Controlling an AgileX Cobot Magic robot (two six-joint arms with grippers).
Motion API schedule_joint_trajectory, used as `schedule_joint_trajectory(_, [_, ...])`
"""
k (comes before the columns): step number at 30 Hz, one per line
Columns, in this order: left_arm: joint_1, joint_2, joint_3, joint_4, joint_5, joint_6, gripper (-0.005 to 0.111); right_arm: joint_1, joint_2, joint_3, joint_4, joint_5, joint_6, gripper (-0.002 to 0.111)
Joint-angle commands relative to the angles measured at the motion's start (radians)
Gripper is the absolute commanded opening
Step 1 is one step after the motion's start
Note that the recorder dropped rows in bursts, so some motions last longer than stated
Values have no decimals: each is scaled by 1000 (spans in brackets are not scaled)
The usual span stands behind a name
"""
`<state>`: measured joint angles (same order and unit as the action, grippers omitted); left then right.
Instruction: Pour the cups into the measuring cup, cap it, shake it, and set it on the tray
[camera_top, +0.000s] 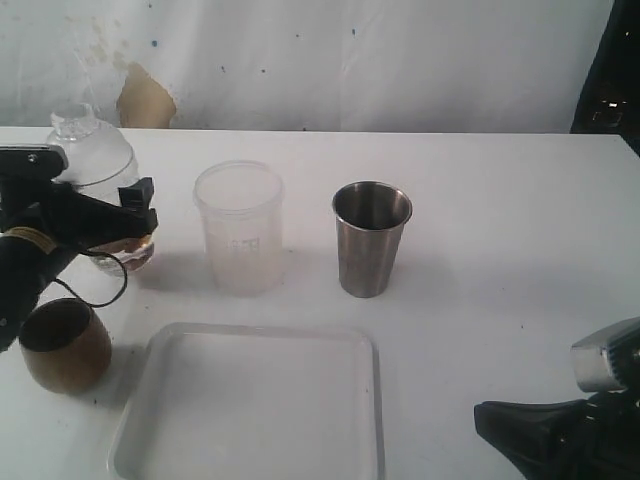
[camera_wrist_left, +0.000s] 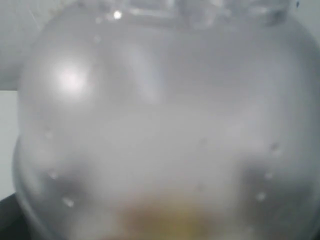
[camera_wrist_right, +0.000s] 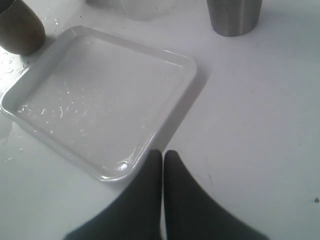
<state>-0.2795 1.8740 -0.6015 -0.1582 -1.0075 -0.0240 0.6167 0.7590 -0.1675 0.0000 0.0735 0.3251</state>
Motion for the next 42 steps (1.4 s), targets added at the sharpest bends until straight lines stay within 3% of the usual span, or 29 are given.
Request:
schedule_joint_trajectory(1, [-2, -228, 61, -80, 155, 84, 0, -8, -9, 5, 0, -7, -5, 0])
schedule_joint_trajectory(5, [-2, -420, 63, 15, 477, 122, 0, -8, -9, 5, 0, -10, -5, 0])
schedule_joint_trajectory(8, [-2, -531, 69, -137, 511, -26, 0, -8, -9, 5, 0, -1, -5, 0])
schedule_joint_trajectory(9, [-12, -545, 69, -77, 509, -76, 0, -8, -9, 5, 0, -1, -5, 0])
schedule_joint_trajectory(10, [-54, -571, 62, 297, 506, -128, 0, -8, -9, 5, 0, 1, -5, 0])
schedule_joint_trajectory(11, [-73, -582, 57, 482, 524, -134, 0, -8, -9, 5, 0, 1, -5, 0])
schedule_joint_trajectory(12, [-79, -610, 46, 458, 582, -163, 0, -8, -9, 5, 0, 1, -5, 0])
schedule_joint_trajectory(13, [-62, -620, 46, 329, 596, -120, 0, -8, -9, 5, 0, 1, -5, 0])
schedule_joint_trajectory(14, [-1, -639, 46, -70, 624, 64, 0, -8, -9, 5, 0, 1, -5, 0])
schedule_joint_trajectory(16, [57, -664, 46, -587, 619, 303, 0, -8, -9, 5, 0, 11, -5, 0])
schedule_joint_trajectory(17, [49, -677, 44, -557, 638, 345, 0, -8, -9, 5, 0, 9, -5, 0])
schedule_joint_trajectory(18, [13, -687, 29, -218, 723, 356, 0, -8, -9, 5, 0, 5, -5, 0])
schedule_joint_trajectory(19, [-9, -691, 20, -52, 769, 347, 0, -8, -9, 5, 0, 3, -5, 0])
schedule_joint_trajectory(20, [-23, -697, 20, -10, 757, 265, 0, -8, -9, 5, 0, 0, -5, 0])
schedule_joint_trajectory(24, [54, -699, 19, -412, 714, 257, 0, -8, -9, 5, 0, 19, -5, 0])
schedule_joint_trajectory(25, [2, -699, 3, -133, 762, 257, 0, -8, -9, 5, 0, 5, -5, 0])
schedule_joint_trajectory(27, [-65, -699, -7, 178, 830, 230, 0, -8, -9, 5, 0, -2, -6, 0])
schedule_joint_trajectory(29, [-52, -699, -4, 107, 794, 197, 0, -8, -9, 5, 0, -5, -6, 0])
schedule_joint_trajectory(30, [-17, -699, -4, -22, 776, 199, 0, -8, -9, 5, 0, 2, -6, 0])
schedule_joint_trajectory(31, [50, -699, -4, -341, 749, 201, 0, -8, -9, 5, 0, 17, -6, 0])
schedule_joint_trajectory(32, [73, -699, -4, -444, 748, 201, 0, -8, -9, 5, 0, 19, -6, 0])
schedule_joint_trajectory(33, [55, -699, -4, -385, 750, 208, 0, -8, -9, 5, 0, 11, -6, 0])
schedule_joint_trajectory(34, [-9, -699, -4, -27, 788, 207, 0, -8, -9, 5, 0, 8, -6, 0])
schedule_joint_trajectory(36, [-45, -699, -4, 230, 845, 186, 0, -8, -9, 5, 0, 3, -6, 0])
schedule_joint_trajectory(38, [16, -697, -4, 58, 806, 77, 0, -8, -9, 5, 0, 3, -6, 0])
schedule_joint_trajectory(39, [86, -697, -4, -204, 787, 34, 0, -8, -9, 5, 0, 14, -6, 0])
schedule_joint_trajectory(40, [104, -697, -4, -277, 779, 24, 0, -8, -13, 5, 0, 24, -6, 0])
schedule_joint_trajectory(41, [97, -699, -7, -231, 767, 24, 0, -8, -13, 5, 0, 24, -6, 0])
schedule_joint_trajectory(42, [76, -702, -8, -79, 764, 24, 0, -8, -13, 5, 0, 17, -6, 0])
